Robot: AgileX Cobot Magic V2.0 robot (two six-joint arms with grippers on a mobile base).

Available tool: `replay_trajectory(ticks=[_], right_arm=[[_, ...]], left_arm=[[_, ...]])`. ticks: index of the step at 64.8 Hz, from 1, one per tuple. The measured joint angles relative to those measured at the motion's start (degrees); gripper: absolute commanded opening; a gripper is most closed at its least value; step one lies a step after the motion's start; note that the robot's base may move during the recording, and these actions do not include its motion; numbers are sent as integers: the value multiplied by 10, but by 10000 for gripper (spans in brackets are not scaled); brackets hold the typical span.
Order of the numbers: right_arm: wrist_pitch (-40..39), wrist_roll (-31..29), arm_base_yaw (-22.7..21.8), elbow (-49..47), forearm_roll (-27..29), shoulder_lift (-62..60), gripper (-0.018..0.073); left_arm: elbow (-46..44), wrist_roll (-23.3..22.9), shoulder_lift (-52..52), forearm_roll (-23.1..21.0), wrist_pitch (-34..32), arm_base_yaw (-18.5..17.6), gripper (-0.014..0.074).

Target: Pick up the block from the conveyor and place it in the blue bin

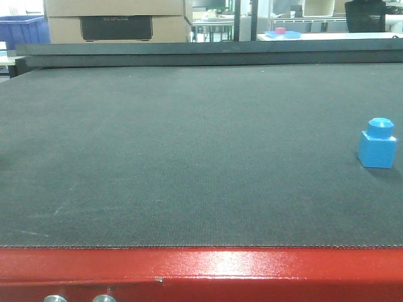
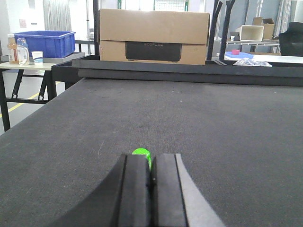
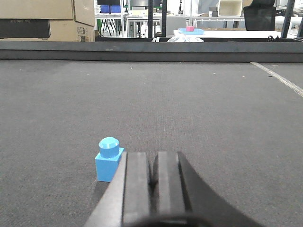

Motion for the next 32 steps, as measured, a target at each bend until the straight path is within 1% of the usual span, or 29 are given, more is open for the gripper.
replay_trajectory(ticks=[22,32], right_arm=[[0,0,0,0,0,0,-162],[0,0,0,0,0,0,-162]], left_arm=[[0,0,0,0,0,0,-111],[0,0,0,0,-14,0,-111]])
